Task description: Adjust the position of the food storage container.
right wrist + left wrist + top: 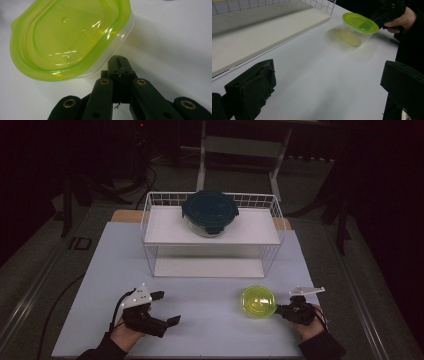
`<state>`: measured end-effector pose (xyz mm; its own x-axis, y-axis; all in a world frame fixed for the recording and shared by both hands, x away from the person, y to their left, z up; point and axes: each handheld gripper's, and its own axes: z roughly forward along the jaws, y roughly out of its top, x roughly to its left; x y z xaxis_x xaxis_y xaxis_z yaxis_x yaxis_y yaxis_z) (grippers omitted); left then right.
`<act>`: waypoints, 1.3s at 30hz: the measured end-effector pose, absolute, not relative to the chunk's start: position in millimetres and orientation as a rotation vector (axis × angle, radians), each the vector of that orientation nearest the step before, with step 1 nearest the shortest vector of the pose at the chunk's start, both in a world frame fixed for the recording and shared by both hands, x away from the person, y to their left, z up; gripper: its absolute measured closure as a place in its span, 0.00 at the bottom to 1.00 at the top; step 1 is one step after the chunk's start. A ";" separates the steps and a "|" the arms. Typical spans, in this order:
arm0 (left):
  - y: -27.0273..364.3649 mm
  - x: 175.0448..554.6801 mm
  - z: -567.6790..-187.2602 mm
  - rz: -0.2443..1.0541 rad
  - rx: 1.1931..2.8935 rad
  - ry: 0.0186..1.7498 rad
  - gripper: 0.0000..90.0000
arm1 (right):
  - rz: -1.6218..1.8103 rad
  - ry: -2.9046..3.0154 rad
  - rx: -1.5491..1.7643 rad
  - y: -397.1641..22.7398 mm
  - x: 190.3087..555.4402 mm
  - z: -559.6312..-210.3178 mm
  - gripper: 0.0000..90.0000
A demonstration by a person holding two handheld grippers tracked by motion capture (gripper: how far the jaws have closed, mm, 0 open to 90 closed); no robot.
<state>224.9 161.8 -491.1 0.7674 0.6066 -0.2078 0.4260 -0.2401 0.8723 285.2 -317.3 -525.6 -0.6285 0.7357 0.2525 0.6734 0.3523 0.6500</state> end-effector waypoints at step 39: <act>161.4 224.2 -490.8 0.215 1.875 0.784 0.00 | 1.140 2.600 1.244 -272.2 296.0 -528.2 1.00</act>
<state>224.2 161.4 -490.8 0.7698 0.6058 -0.2011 0.4187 -0.2415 0.8754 296.0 -272.2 -528.2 -0.6771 0.6885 0.2597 0.6576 0.4077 0.6335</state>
